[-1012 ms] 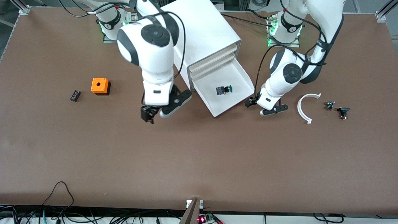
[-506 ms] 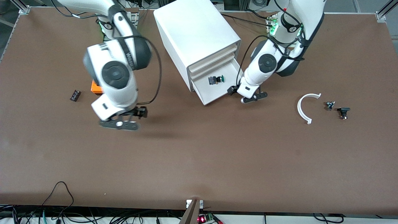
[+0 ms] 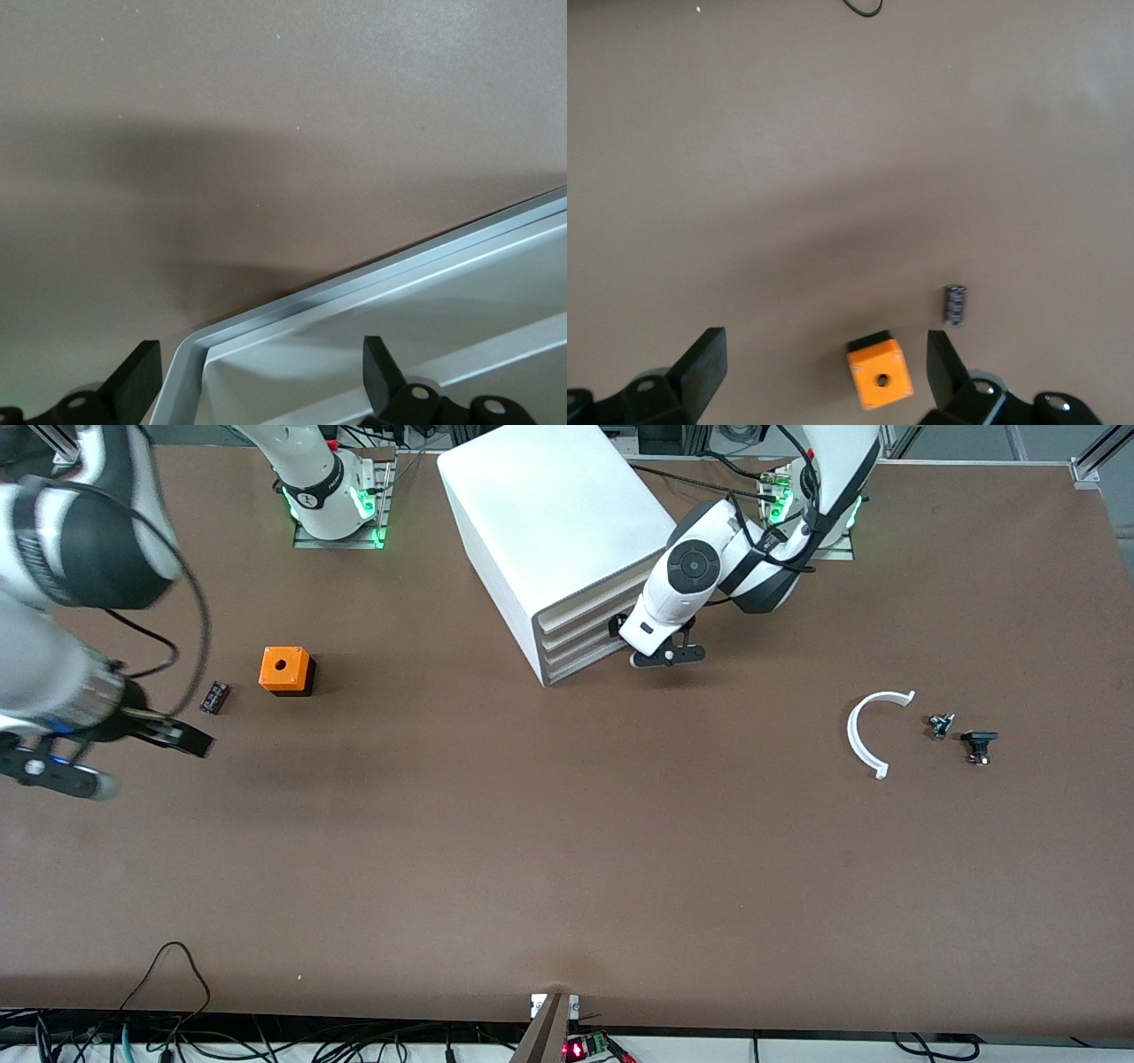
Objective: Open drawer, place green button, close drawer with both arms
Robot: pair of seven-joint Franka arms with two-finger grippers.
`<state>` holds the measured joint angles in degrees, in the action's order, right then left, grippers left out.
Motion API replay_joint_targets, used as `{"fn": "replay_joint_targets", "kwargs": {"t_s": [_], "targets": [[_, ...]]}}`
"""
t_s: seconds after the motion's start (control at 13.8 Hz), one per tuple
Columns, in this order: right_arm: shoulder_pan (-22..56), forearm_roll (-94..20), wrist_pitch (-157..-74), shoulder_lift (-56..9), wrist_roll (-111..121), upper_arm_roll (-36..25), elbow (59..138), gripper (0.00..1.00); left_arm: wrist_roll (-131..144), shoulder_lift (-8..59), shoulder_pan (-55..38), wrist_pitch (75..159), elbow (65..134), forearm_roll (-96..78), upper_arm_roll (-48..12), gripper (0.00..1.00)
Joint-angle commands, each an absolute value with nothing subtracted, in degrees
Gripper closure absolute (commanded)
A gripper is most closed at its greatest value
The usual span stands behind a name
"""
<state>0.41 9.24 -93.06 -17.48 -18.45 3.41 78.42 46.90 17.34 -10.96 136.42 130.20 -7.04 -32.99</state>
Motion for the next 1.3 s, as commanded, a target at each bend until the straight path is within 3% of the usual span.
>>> {"fn": "replay_joint_targets", "kwargs": {"t_s": [0.0, 0.14, 0.43, 0.65, 1.23], "targets": [[-1.93, 8.00, -89.41, -13.54, -11.19, 3.26, 81.30, 0.00, 46.41, 15.12, -10.72, 134.65, 130.87, -8.44, -33.13, 0.00], [-1.93, 7.91, -88.41, -9.34, -6.87, 2.11, 85.14, 0.00, 46.41, 14.86, -10.55, 134.39, 130.87, -8.44, -33.13, 0.00], [-1.85, 5.54, -100.87, 6.82, -2.90, 0.26, 107.27, 0.00, 46.41, 7.32, -3.28, 134.38, 129.12, -8.35, -32.52, 0.00], [-1.85, 4.67, -99.15, 8.79, 1.47, -0.35, 108.81, 0.00, 46.06, 3.17, 2.72, 132.64, 124.65, -7.82, -27.36, 0.00], [-1.85, 1.14, -98.88, 7.65, 1.76, -0.88, 106.70, 0.00, 14.53, -0.26, 2.72, 91.09, 93.89, -4.76, -9.85, 0.00]]}}
